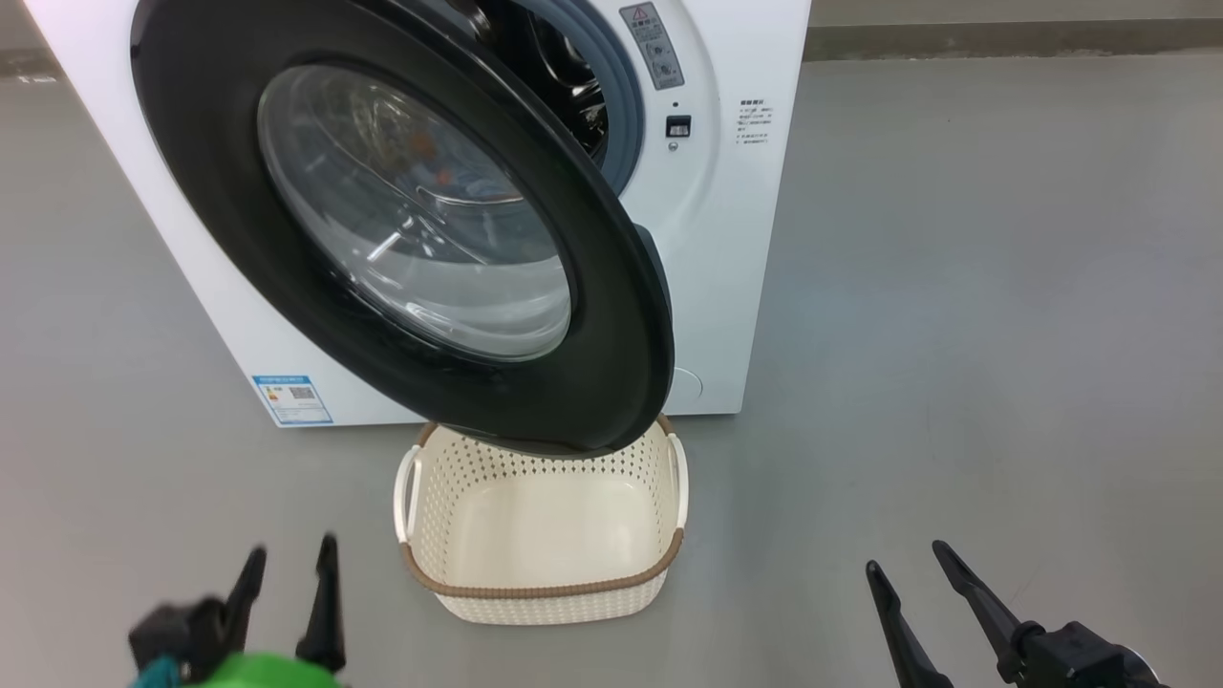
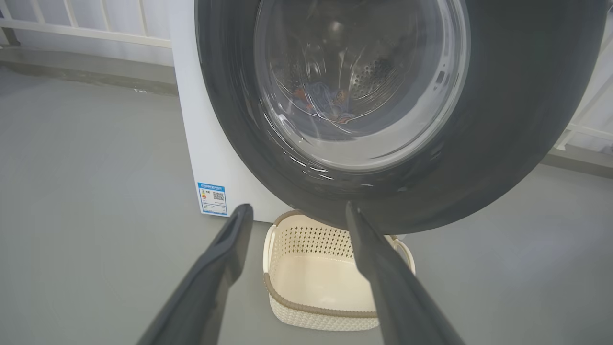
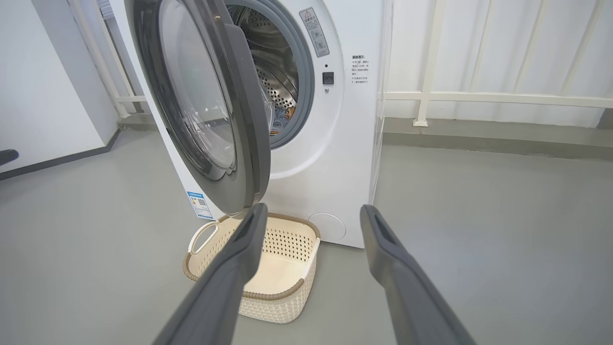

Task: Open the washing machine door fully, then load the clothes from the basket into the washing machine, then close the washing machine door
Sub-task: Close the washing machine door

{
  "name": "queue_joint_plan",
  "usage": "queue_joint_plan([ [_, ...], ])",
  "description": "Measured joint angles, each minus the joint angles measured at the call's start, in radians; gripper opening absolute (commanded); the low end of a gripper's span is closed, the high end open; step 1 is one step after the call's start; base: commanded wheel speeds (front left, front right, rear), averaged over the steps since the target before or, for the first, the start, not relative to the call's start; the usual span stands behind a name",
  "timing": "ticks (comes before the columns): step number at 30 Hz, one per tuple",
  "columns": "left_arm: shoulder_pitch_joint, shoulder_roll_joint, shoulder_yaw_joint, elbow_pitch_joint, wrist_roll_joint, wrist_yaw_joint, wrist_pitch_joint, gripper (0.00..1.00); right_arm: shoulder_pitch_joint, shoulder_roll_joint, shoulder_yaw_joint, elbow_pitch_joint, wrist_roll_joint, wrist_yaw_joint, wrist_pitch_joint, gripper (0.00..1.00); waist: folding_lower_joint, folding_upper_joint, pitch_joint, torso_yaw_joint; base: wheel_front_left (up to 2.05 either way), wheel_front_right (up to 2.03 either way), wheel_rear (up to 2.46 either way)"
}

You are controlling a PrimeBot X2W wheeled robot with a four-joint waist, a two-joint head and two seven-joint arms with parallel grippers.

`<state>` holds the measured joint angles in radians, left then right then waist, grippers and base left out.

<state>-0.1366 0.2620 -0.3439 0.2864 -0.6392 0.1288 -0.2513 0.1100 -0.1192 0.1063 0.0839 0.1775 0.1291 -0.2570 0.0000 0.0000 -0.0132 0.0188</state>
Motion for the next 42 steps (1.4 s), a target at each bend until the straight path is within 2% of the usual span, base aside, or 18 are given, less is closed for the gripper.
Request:
queue_joint_plan([
  [8,0.184,-0.085,0.149,-0.069,0.157,0.003,0.0,1.0,0.016,0.01,-0.019,-0.003,-0.001,0.0,0.0,1.0,0.0,0.0,-0.011,-0.003,0.0,0.0,0.0],
  [13,0.258,-0.138,0.212,-0.105,0.268,-0.049,0.0,1.0,0.038,0.017,-0.032,-0.009,-0.002,0.0,0.0,1.0,0.0,0.0,-0.018,0.004,0.0,0.0,0.0],
  [19,0.265,-0.18,0.254,-0.115,0.333,-0.094,0.0,1.0,0.039,0.018,-0.041,-0.012,-0.009,0.0,0.0,1.0,0.0,0.0,-0.017,0.006,0.0,0.0,0.0],
  [26,0.265,-0.201,0.3,-0.114,0.374,-0.133,0.0,1.0,0.039,0.021,-0.055,-0.015,-0.015,0.0,0.0,1.0,0.0,0.0,-0.014,0.003,0.0,0.0,0.0],
  [37,0.266,-0.214,0.329,-0.114,0.411,-0.16,0.0,1.0,0.038,0.042,-0.12,-0.003,-0.028,0.0,0.0,1.0,0.0,0.0,-0.017,0.011,0.0,0.0,0.0],
  [38,0.267,-0.214,0.33,-0.114,0.415,-0.16,0.0,1.0,0.038,0.043,-0.125,0.0,-0.028,0.0,0.0,0.98,0.0,0.0,-0.017,0.011,0.0,0.0,0.0],
  [39,0.269,-0.214,0.33,-0.115,0.417,-0.16,0.0,1.0,0.038,0.045,-0.13,0.004,-0.028,0.0,0.0,0.89,0.0,0.0,-0.017,0.012,0.0,0.0,0.0],
  [40,0.273,-0.214,0.33,-0.115,0.418,-0.161,0.0,1.0,0.038,0.047,-0.133,0.007,-0.031,0.0,0.0,0.75,0.0,0.0,-0.018,0.013,0.0,0.0,0.0],
  [41,0.28,-0.215,0.33,-0.115,0.42,-0.161,0.0,1.0,0.037,0.048,-0.136,0.011,-0.033,0.0,0.0,0.51,0.0,0.0,-0.018,0.014,0.0,0.0,0.0],
  [42,0.284,-0.215,0.331,-0.115,0.423,-0.164,0.0,1.0,0.036,0.048,-0.137,0.014,-0.036,0.0,0.0,0.41,0.0,0.0,-0.019,0.015,0.0,0.0,0.0],
])
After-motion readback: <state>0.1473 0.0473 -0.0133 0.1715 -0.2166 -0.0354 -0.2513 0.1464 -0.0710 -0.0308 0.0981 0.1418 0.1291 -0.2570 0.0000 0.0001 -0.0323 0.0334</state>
